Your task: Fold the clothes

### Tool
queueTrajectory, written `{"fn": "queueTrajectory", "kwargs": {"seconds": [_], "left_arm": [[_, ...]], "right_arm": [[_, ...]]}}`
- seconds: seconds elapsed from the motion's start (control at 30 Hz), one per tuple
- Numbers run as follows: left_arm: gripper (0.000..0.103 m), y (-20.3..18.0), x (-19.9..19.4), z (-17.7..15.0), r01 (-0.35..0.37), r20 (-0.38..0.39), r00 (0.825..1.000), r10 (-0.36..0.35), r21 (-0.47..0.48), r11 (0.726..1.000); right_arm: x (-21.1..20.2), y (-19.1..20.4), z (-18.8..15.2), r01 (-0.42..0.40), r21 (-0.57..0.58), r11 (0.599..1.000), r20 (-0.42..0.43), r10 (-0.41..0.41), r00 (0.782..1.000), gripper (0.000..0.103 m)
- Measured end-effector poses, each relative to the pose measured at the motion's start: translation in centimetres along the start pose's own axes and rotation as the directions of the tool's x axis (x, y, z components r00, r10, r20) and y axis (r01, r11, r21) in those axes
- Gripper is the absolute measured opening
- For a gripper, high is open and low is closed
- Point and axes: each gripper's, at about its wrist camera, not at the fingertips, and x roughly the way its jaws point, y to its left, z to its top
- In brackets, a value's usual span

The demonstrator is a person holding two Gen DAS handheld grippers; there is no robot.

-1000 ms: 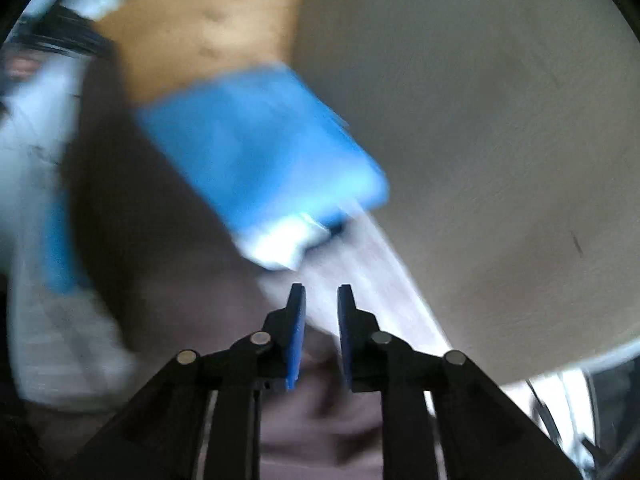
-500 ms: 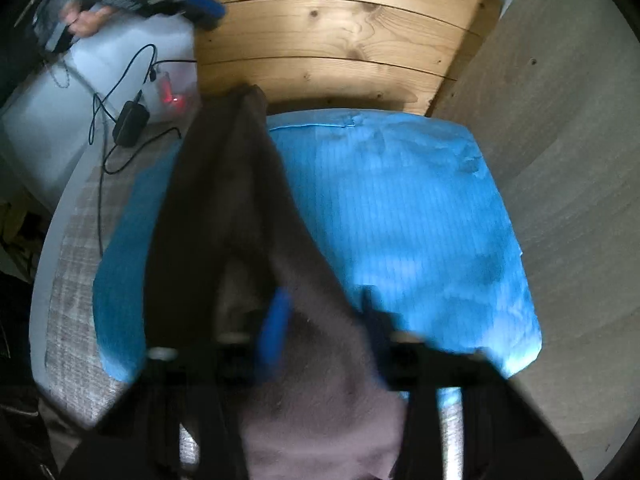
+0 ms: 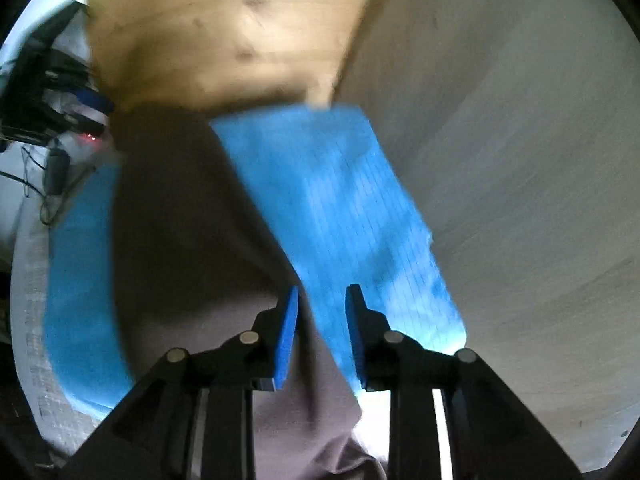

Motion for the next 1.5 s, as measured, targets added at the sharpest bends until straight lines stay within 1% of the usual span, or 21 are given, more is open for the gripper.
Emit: {"fn": "queueTrajectory", "kwargs": {"seconds": [0.1, 0.17, 0.23, 0.33, 0.4, 0.47, 0.53, 0.6, 0.67, 0.7, 0.73, 0.77, 0.8, 0.9, 0.97, 1.1, 1.23, 1.33, 1.4, 1.43, 1.5], "left_arm": [[0.028, 0.0, 1.0, 0.4, 0.022, -0.006, 1.000, -0.022, 0.007, 1.000], [0.028, 0.0, 1.4, 0.6, 0.035, -0.005, 0.999, -0.035, 0.007, 0.999], [0.028, 0.3, 2.0, 1.0, 0.045, -0.005, 0.999, -0.045, -0.009, 0.999], [0.029, 0.8, 2.9, 1.4, 0.021, -0.018, 1.000, -0.022, -0.023, 1.000], [0.027, 1.4, 3.0, 1.5, 0.007, -0.023, 1.000, -0.008, -0.049, 0.999], [0.028, 2.2, 2.3, 1.3, 0.060, 0.009, 0.998, -0.060, -0.099, 0.993], [0.032, 3.0, 1.9, 1.3, 0.108, 0.042, 0.994, -0.103, -0.149, 0.983], [0.033, 3.4, 2.2, 1.7, 0.135, 0.048, 0.991, -0.128, -0.197, 0.971], [0.034, 3.1, 2.5, 2.5, 0.139, 0.052, 0.990, -0.131, -0.202, 0.969], [0.036, 2.9, 2.7, 3.0, 0.142, 0.054, 0.990, -0.133, -0.204, 0.969], [0.042, 2.8, 2.8, 3.4, 0.145, 0.058, 0.989, -0.136, -0.205, 0.968], [0.045, 2.5, 3.1, 4.0, 0.154, 0.065, 0.988, -0.143, -0.195, 0.969], [0.051, 2.4, 3.4, 4.6, 0.161, 0.071, 0.986, -0.150, -0.187, 0.969], [0.052, 2.7, 5.3, 5.8, 0.160, 0.047, 0.987, -0.154, -0.189, 0.969], [0.052, 3.1, 6.7, 6.1, 0.166, 0.025, 0.986, -0.164, -0.210, 0.963], [0.059, 4.1, 9.1, 6.0, 0.196, -0.002, 0.979, -0.204, -0.267, 0.944], [0.059, 4.0, 10.3, 6.1, 0.221, -0.010, 0.973, -0.232, -0.271, 0.937], [0.058, 3.8, 10.7, 6.3, 0.243, -0.009, 0.967, -0.254, -0.271, 0.932], [0.053, 3.6, 10.7, 6.3, 0.258, -0.004, 0.963, -0.269, -0.267, 0.929], [0.046, 3.5, 10.7, 6.3, 0.266, 0.000, 0.961, -0.276, -0.262, 0.928], [0.040, 3.2, 10.5, 6.4, 0.279, 0.005, 0.958, -0.287, -0.249, 0.927]], "right_arm": [[-1.4, 3.8, 0.6, -0.149, -0.075, 0.986, 0.036, 0.152, 0.988, 0.025], [-0.9, 6.7, 0.9, -0.194, -0.154, 0.969, 0.010, 0.198, 0.980, 0.025], [0.5, 9.0, 1.3, -0.215, -0.201, 0.956, -0.024, 0.215, 0.976, 0.025], [3.3, 9.5, 1.8, -0.243, -0.175, 0.954, -0.084, 0.231, 0.969, 0.025], [4.5, 8.4, 1.7, -0.249, -0.125, 0.960, -0.128, 0.233, 0.964, 0.025], [3.6, 7.1, 1.6, -0.305, -0.047, 0.951, -0.101, 0.299, 0.949, 0.025], [1.9, 5.8, 1.7, -0.349, -0.003, 0.937, -0.037, 0.349, 0.936, 0.025], [0.9, 4.7, 2.1, -0.351, 0.027, 0.936, 0.004, 0.351, 0.937, 0.025], [0.5, 4.1, 2.6, -0.325, 0.038, 0.945, 0.031, 0.324, 0.946, 0.025], [0.4, 3.5, 2.5, -0.321, 0.047, 0.946, 0.036, 0.319, 0.947, 0.025], [0.4, 2.9, 2.4, -0.328, 0.058, 0.943, 0.036, 0.326, 0.945, 0.025], [0.5, 2.4, 2.2, -0.331, 0.066, 0.941, 0.030, 0.329, 0.944, 0.025], [1.3, 2.8, 2.0, -0.315, 0.058, 0.947, 0.004, 0.316, 0.949, 0.025], [3.2, 4.4, 0.8, -0.260, 0.005, 0.966, -0.065, 0.259, 0.964, 0.025], [3.7, 5.0, 0.1, -0.254, -0.009, 0.967, -0.066, 0.253, 0.965, 0.025], [4.3, 5.0, -0.4, -0.273, -0.007, 0.962, -0.053, 0.273, 0.961, 0.025], [4.9, 4.7, -0.5, -0.301, 0.011, 0.953, -0.039, 0.302, 0.953, 0.025], [5.2, 4.9, -0.6, -0.307, 0.014, 0.952, -0.029, 0.307, 0.951, 0.025], [5.2, 5.0, -0.6, -0.311, 0.015, 0.950, -0.025, 0.311, 0.950, 0.025], [5.2, 5.0, -0.6, -0.313, 0.015, 0.950, -0.023, 0.313, 0.949, 0.025], [4.9, 4.9, -0.6, -0.314, 0.017, 0.949, -0.022, 0.315, 0.949, 0.025]]}}
